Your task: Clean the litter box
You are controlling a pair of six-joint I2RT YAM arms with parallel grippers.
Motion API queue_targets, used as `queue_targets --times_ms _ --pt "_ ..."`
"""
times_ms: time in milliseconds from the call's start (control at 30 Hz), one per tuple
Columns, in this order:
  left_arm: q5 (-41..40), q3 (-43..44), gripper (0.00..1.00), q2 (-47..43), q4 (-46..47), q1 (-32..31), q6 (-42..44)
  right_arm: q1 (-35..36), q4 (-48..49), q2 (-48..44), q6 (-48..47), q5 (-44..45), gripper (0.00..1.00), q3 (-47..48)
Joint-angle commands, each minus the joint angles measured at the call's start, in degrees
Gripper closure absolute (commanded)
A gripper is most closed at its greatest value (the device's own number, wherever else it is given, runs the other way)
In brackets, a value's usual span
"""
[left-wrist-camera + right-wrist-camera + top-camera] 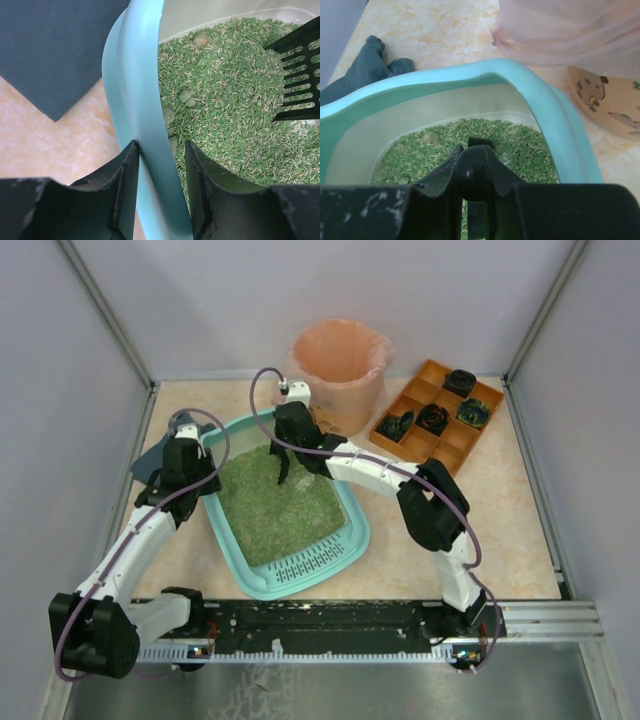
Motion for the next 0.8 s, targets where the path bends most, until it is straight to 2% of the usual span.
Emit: queue_targets --times_ms 0,400,767 --pt "5.2 -0.2 0.59 1.6 1.7 0.0 1.1 0.0 3.8 -1.9 10.3 -9.5 1.0 -3.4" --pt "7.1 0.6 0.66 3.5 0.8 0.0 1.8 0.5 9.1 3.7 26.4 -23.5 1.0 -6.9" --pt "8.8 1.0 0.72 4.6 0.8 -0.1 2.5 4.2 15.5 5.6 34.2 -28.9 1.0 -10.0"
